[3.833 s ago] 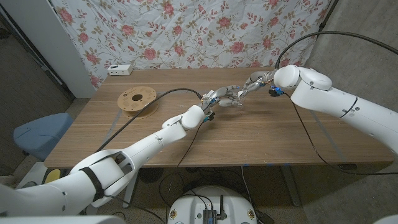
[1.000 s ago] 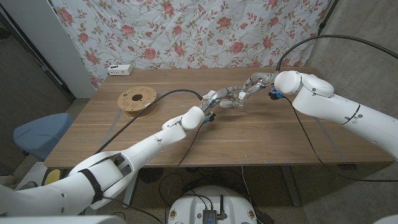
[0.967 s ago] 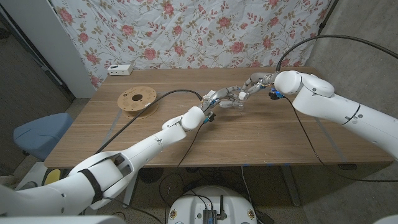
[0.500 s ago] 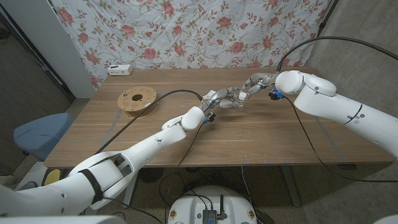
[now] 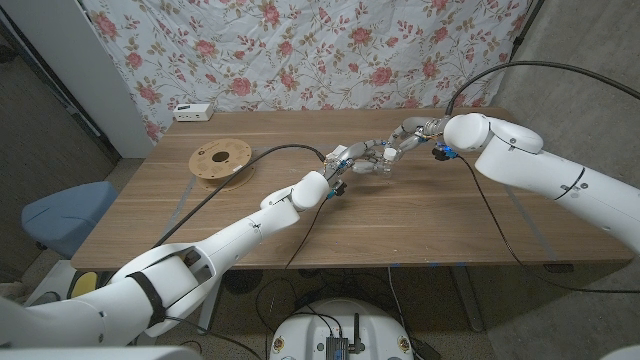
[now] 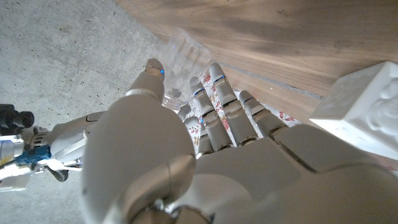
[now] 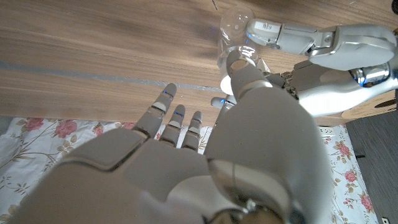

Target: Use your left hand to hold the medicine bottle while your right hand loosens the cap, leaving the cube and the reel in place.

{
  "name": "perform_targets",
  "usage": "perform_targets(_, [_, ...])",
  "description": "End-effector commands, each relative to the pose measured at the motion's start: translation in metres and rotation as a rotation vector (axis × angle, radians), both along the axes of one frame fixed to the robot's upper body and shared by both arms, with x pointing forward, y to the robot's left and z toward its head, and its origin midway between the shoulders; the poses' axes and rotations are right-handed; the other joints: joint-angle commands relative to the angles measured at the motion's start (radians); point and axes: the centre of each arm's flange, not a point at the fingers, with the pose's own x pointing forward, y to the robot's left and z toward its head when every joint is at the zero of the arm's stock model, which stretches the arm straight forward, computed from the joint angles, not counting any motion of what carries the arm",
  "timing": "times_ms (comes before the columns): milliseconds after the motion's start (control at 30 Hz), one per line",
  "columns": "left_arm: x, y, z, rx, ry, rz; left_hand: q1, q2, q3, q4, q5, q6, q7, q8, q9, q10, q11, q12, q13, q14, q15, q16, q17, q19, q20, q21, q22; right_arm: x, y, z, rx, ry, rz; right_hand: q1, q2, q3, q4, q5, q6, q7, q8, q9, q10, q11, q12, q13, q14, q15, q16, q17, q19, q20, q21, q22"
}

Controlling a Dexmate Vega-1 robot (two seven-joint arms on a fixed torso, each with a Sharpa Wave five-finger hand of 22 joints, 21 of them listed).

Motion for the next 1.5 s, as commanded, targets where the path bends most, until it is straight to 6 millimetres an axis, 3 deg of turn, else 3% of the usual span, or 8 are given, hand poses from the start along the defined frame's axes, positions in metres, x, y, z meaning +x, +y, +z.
perform_targets(33, [0.0000, -0.0006, -0.0004, 0.001, 0.000, -0.001, 0.001, 0.009, 0.012, 0.000, 0.005, 0.004, -0.007, -0.002, 0.005, 0.013, -0.007, 0.006, 0.003, 0.010, -0.102, 0.001, 0.001, 0.008, -0.115, -0.002, 0.002, -0.0003, -0.0026, -0.0002, 0.019, 0.000, 0.013, 0.011, 0.009, 0.010, 0.001, 0.005, 0.055, -0.047, 0.006, 0.001, 0.008, -0.009, -0.002, 0.001, 0.003, -0.012, 0.006, 0.004, 0.004, -0.007, -0.001, 0.004])
perform_targets(300, [-0.0004, -0.0009, -0.0004, 0.003, -0.001, -0.003, 0.000, 0.009, 0.015, 0.000, 0.005, 0.004, -0.008, -0.002, 0.005, 0.013, -0.008, 0.006, 0.003, 0.010, -0.103, 0.001, 0.001, 0.007, -0.115, -0.002, 0.002, -0.0019, -0.0030, -0.0001, 0.019, 0.013, 0.020, 0.033, 0.013, 0.016, -0.002, 0.010, 0.042, -0.046, -0.004, -0.003, 0.007, -0.015, -0.003, 0.000, 0.000, -0.015, 0.004, 0.004, 0.001, -0.010, -0.001, 0.004])
perform_targets(467, [-0.0004, -0.0010, -0.0001, 0.004, -0.004, -0.005, -0.001, 0.008, 0.016, 0.000, 0.004, 0.003, -0.008, -0.003, 0.005, 0.013, -0.009, 0.006, 0.003, 0.010, -0.102, 0.001, 0.001, 0.007, -0.115, -0.002, 0.002, -0.0036, -0.0029, 0.0002, 0.016, 0.031, 0.024, 0.037, -0.003, 0.006, 0.004, 0.008, -0.004, -0.045, -0.031, -0.011, 0.010, -0.012, -0.004, -0.001, -0.012, -0.007, -0.001, 0.002, -0.008, -0.005, -0.004, 0.004])
perform_targets(500, [-0.0003, -0.0010, 0.0000, 0.004, -0.003, -0.005, -0.001, 0.008, 0.017, 0.000, 0.005, 0.003, -0.008, -0.003, 0.005, 0.014, -0.010, 0.006, 0.003, 0.010, -0.102, 0.001, 0.001, 0.007, -0.115, -0.002, 0.002, -0.0038, -0.0030, 0.0004, 0.017, 0.035, 0.024, 0.036, -0.008, 0.001, 0.007, 0.007, -0.017, -0.045, -0.041, -0.014, -0.014, -0.001, -0.013, -0.001, -0.013, -0.005, -0.001, 0.002, -0.009, -0.003, -0.004, 0.004])
perform_targets(800, [0.0003, -0.0005, -0.0005, 0.007, 0.000, -0.005, -0.002, 0.007, 0.019, -0.002, 0.005, 0.004, -0.008, -0.002, 0.005, 0.013, -0.008, 0.006, 0.003, 0.011, -0.102, 0.001, 0.001, 0.007, -0.115, -0.002, 0.002, -0.0038, -0.0031, 0.0011, 0.016, 0.056, 0.027, 0.034, -0.029, -0.013, 0.008, 0.005, -0.057, -0.044, -0.067, -0.021, -0.023, 0.005, -0.013, -0.001, -0.031, 0.009, -0.009, -0.001, -0.012, 0.007, -0.005, 0.004])
perform_targets(967, [0.0003, 0.0002, -0.0007, 0.006, 0.000, -0.002, -0.002, 0.007, 0.021, -0.002, 0.005, 0.004, -0.007, -0.002, 0.005, 0.017, -0.009, 0.007, 0.003, 0.011, -0.102, 0.001, 0.001, 0.007, -0.115, -0.002, 0.002, -0.0031, -0.0031, 0.0015, 0.019, 0.065, 0.039, 0.036, -0.046, -0.021, 0.008, 0.006, -0.102, -0.043, -0.095, -0.028, -0.022, 0.007, -0.011, -0.002, -0.044, 0.019, -0.015, -0.004, -0.021, 0.017, -0.007, 0.003])
perform_targets(1033, [0.0003, 0.0002, -0.0010, 0.006, 0.001, -0.002, -0.003, 0.008, 0.022, -0.001, 0.005, 0.004, -0.007, -0.002, 0.005, 0.016, -0.009, 0.006, 0.003, 0.012, -0.102, 0.002, 0.001, 0.007, -0.114, -0.002, 0.002, -0.0027, -0.0032, 0.0016, 0.018, 0.072, 0.041, 0.034, -0.056, -0.028, 0.011, 0.007, -0.127, -0.043, -0.113, -0.032, -0.055, 0.013, -0.020, -0.002, -0.049, 0.026, -0.017, -0.005, -0.025, 0.022, -0.007, 0.003])
perform_targets(1500, [0.0000, 0.0001, -0.0017, 0.007, 0.001, 0.001, -0.004, 0.007, 0.026, -0.003, 0.004, 0.004, -0.007, -0.002, 0.005, 0.013, -0.009, 0.005, 0.003, 0.011, -0.102, 0.001, 0.001, 0.007, -0.114, -0.002, 0.002, -0.0026, -0.0057, 0.0024, 0.018, 0.107, 0.050, -0.014, -0.105, -0.051, 0.023, 0.003, -0.227, -0.042, -0.181, -0.042, -0.118, 0.036, -0.023, -0.001, -0.089, 0.059, -0.028, -0.001, -0.057, 0.049, -0.012, 0.003])
